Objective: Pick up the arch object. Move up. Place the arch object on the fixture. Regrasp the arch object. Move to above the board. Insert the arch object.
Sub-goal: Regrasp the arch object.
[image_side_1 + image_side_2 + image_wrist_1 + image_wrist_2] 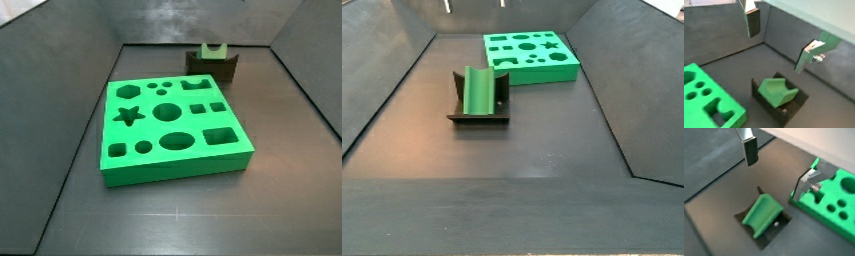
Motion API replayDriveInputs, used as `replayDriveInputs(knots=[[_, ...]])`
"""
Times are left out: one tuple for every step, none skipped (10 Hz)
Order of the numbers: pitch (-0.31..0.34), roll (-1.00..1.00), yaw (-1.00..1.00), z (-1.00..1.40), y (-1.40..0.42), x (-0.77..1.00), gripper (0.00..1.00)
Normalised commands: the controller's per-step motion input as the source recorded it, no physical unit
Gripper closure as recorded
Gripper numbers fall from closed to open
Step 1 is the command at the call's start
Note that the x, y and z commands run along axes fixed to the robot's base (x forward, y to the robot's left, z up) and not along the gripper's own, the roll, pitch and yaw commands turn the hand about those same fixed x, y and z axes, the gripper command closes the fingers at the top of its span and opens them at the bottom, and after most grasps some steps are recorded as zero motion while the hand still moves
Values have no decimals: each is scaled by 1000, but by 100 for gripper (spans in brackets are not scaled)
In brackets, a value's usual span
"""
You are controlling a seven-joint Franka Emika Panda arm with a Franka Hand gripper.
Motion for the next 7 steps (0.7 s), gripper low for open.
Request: replayDriveInputs(knots=[[5, 1000, 30, 9, -18, -3, 0], [14, 1000, 33, 1, -21, 13, 0], [19, 1000, 34, -2, -21, 21, 0], [32, 1000, 39, -4, -25, 37, 0], [46, 1000, 43, -4, -27, 49, 0], [64, 1000, 51, -9, -29, 64, 0], [89, 1000, 60, -11, -32, 77, 0]])
